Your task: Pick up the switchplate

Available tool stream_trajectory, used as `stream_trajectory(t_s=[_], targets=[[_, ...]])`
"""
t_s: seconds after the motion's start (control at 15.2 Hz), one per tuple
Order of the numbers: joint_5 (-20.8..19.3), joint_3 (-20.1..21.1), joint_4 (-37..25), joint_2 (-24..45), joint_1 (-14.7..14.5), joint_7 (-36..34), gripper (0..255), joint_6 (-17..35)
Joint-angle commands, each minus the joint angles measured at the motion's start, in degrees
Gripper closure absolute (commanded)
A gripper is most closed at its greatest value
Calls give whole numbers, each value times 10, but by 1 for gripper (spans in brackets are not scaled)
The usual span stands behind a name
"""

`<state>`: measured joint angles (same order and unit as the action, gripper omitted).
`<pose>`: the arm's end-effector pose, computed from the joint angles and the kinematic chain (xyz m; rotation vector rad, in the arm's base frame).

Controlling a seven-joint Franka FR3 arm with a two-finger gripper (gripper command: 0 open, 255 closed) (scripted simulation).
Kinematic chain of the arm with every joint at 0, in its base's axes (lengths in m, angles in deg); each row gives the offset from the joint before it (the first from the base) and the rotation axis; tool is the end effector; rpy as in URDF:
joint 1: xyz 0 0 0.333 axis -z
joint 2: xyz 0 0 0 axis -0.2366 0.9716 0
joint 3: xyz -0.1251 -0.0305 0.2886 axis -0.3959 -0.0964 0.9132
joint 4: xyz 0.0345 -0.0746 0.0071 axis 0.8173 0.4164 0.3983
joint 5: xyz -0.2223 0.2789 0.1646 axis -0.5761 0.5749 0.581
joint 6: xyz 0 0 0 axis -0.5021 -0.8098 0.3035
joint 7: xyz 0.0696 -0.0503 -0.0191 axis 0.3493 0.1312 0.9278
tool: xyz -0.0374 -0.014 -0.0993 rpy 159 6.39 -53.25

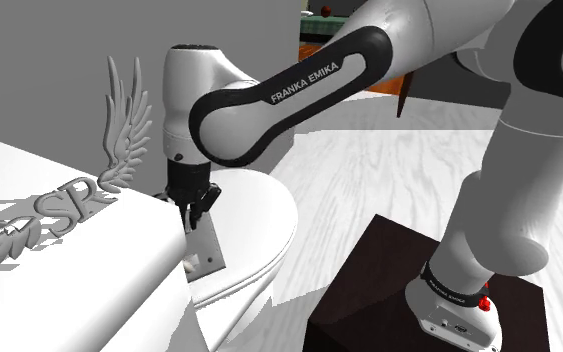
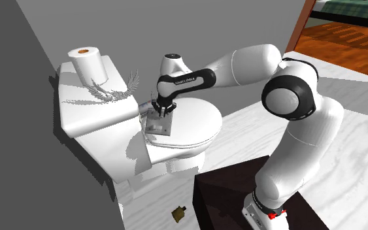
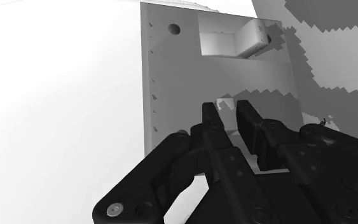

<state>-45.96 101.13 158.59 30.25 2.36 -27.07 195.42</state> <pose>0.4922 0.3361 0.4369 -2.9069 0.3559 -0.1008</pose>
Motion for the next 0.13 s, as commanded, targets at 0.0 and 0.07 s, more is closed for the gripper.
stream_trajectory(t_s=[0.0, 0.07], targets=[[2, 0, -6, -5, 0, 0, 255, -10], [1, 0, -6, -4, 0, 0, 255, -10]])
